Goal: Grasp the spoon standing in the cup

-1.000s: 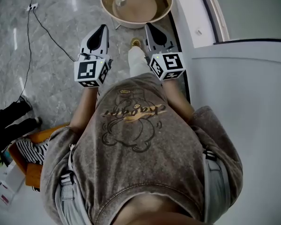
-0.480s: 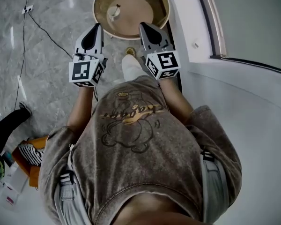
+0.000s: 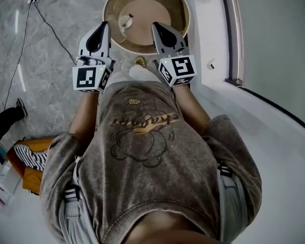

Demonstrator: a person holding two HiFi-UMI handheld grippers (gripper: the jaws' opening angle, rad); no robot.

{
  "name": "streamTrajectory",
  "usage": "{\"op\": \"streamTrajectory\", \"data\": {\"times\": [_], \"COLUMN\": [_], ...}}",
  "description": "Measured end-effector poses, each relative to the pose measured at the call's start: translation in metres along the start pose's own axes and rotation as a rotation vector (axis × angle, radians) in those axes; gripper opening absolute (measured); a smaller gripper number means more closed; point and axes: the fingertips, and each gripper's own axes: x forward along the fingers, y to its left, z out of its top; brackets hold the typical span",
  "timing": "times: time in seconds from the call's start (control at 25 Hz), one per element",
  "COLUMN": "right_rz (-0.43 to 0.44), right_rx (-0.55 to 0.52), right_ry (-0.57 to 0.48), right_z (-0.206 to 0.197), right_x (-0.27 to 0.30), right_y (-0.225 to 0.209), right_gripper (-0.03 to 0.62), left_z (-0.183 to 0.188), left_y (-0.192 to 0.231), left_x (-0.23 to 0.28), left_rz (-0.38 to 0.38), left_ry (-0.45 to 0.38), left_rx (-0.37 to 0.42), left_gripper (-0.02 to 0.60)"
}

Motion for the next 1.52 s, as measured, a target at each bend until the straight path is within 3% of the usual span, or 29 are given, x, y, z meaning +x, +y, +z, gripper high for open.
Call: {"op": "streamTrajectory", "data": {"times": [0.32, 0.96, 1.12, 1.52], "right_rz": [0.021, -0.013, -0.002, 0.001], "right_rx": [0.014, 0.057, 0.056, 0.065], "right_ry": [-0.011, -0.015, -0.016, 0.018], "right_z": [0.011, -0.005, -0.017, -0.085], "right_x": [0.04, 0.096, 0.118, 0.15], "right_y": [-0.005, -0.023, -0.03, -0.038], "right_gripper": [0.018, 0.018, 0.018, 0.018], "left_z": [0.009, -0.023, -0.043, -0.121], "left_y": [0.025, 0.055, 0.071, 0.082], "left_x": [0.029, 0.074, 0.088, 0.107], "left_rz": [-0.008, -0.053, -0.025, -0.059], "left_ry": [0.015, 0.065, 0.088, 0.11], "left_rx": [0.027, -0.002, -0.021, -0.037], "left_gripper": [0.017, 0.017, 0.017, 0.017]}}
